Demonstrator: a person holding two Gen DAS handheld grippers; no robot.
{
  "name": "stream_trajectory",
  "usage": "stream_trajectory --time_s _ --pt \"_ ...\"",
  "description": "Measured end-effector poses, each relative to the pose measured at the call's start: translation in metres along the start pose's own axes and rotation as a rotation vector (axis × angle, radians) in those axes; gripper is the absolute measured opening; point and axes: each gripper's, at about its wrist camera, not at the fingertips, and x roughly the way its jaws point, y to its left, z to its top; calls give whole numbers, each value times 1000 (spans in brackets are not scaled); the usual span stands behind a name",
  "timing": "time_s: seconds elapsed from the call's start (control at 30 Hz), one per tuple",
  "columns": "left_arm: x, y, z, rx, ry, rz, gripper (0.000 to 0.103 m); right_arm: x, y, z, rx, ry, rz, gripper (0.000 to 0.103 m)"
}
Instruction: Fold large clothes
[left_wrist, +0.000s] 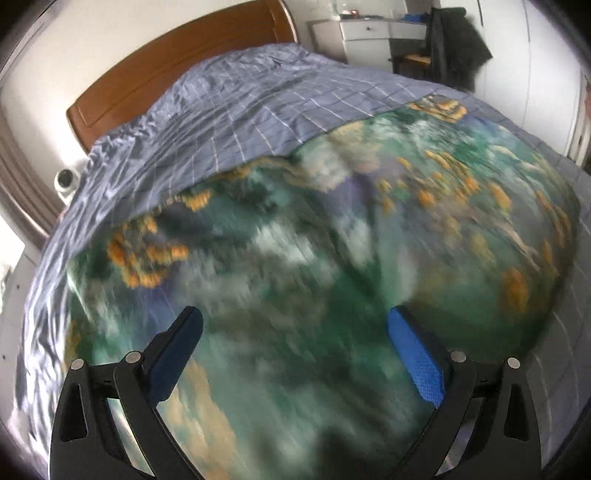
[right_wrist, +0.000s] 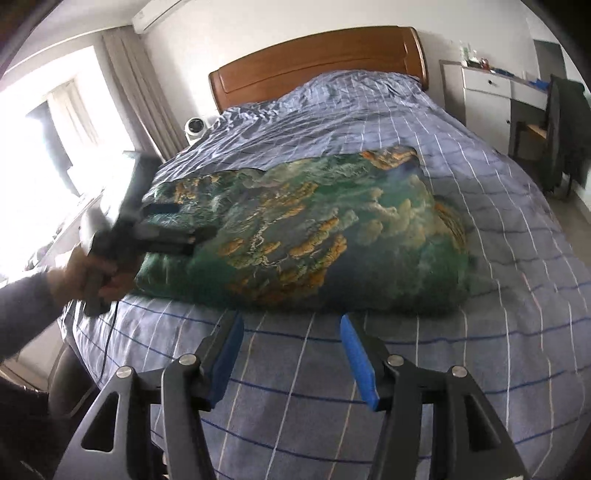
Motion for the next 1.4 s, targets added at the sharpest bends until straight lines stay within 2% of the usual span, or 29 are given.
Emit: stream_trajectory --time_s 0.23,0.37,0.4,0.43,0.47,0.53,0.7,0.77,0.83,0.87,0.9,0.93,1.0,1.13,1.23,1.27,1.33,1.4 --pt "-18 -16 -27 -33 -2 8 100 -1 12 -1 -5 8 -9 56" --pt "-34 -27 -37 -8 29 -71 100 2 9 0 8 30 -85 56" --pt "-39 -31 -38 9 26 -79 100 2 5 2 19 32 -111 64" --pt "-46 -36 -37 25 13 -85 100 2 -4 5 44 32 -143 78" --pt "-50 -38 -36 29 3 -92 100 2 -11 7 67 28 -161 84" --pt "-57 -38 -28 10 -17 -120 100 0 -35 15 152 10 -176 86" --pt "-57 -31 -8 -62 -12 -154 100 25 -111 35 375 14 -115 88" --pt "-57 -29 -5 -64 -6 -159 100 45 -137 37 464 48 -64 88" --pt "-60 -27 3 -55 1 -176 100 63 -152 36 538 60 30 95" --pt "-64 -27 7 -42 -3 -180 100 68 -155 34 563 61 46 93" --pt "-66 -27 14 -31 -8 -182 100 68 -154 33 569 65 46 78" --pt "-69 -28 25 -17 -14 -193 100 66 -152 34 559 61 30 49" --pt "-72 -32 48 5 -18 -249 100 57 -147 34 547 24 43 41" --pt "-68 -60 112 65 54 -436 100 30 -111 39 425 -59 8 35" --pt "-64 -83 157 85 96 -506 100 6 -65 49 257 -125 -41 35" --pt "-62 -92 171 99 137 -538 100 0 -50 53 205 -146 -52 34" --pt "-60 -102 185 136 200 -569 100 -10 -20 60 111 -187 -66 34" --pt "-63 -108 190 188 219 -527 100 -13 12 67 14 -204 -68 34"
